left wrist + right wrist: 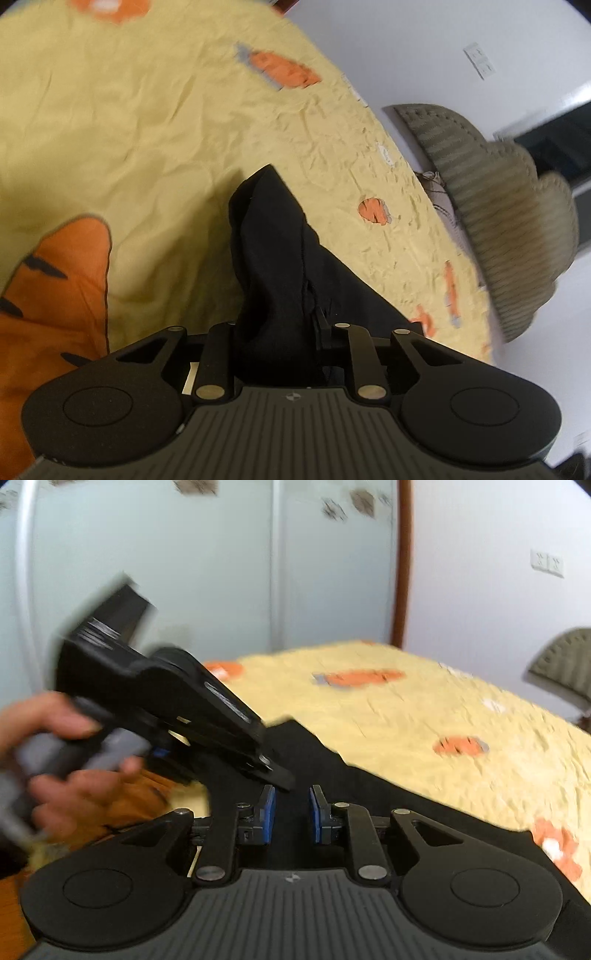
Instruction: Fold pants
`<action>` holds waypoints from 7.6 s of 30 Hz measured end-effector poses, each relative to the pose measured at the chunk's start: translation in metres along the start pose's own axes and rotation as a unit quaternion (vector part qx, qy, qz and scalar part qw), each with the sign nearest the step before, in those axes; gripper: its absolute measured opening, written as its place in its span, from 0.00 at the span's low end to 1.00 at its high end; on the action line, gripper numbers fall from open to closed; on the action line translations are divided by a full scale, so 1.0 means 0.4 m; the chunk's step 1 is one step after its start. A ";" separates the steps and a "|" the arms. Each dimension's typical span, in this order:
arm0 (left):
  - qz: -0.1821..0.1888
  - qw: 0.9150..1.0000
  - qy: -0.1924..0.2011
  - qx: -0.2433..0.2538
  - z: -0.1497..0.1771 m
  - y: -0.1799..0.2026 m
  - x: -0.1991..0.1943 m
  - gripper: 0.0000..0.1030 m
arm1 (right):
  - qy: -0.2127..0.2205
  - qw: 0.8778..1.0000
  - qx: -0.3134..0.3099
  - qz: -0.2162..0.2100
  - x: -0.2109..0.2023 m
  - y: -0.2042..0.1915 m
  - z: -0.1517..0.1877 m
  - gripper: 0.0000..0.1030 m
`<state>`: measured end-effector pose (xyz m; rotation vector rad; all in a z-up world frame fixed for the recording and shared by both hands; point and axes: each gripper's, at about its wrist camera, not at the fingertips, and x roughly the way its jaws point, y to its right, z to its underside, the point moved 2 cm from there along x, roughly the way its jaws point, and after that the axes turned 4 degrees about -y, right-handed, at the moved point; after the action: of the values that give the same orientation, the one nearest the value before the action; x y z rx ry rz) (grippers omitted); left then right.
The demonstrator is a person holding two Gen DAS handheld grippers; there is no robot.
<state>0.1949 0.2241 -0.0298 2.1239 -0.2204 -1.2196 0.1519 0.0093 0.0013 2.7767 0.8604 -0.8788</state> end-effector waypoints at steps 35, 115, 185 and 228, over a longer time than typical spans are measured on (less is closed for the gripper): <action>-0.022 0.912 0.090 0.400 0.499 0.735 0.045 0.26 | 0.156 0.961 0.229 0.012 -0.506 0.383 0.294 0.19; -0.071 0.824 0.004 0.562 0.661 0.812 0.383 0.85 | 0.137 0.879 0.411 0.197 -0.781 0.522 0.595 0.59; -0.142 0.852 0.001 0.503 0.569 0.702 0.321 0.99 | -0.016 0.932 0.281 0.230 -0.590 0.549 0.433 0.27; -0.148 0.819 0.028 0.554 0.593 0.385 0.054 0.98 | -0.021 0.958 0.221 0.180 -0.518 0.315 0.395 0.43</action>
<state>0.0400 -0.0132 -0.0294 3.2856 -0.7436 -1.3591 0.0028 -0.2375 -0.0225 3.1146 0.1407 -1.1661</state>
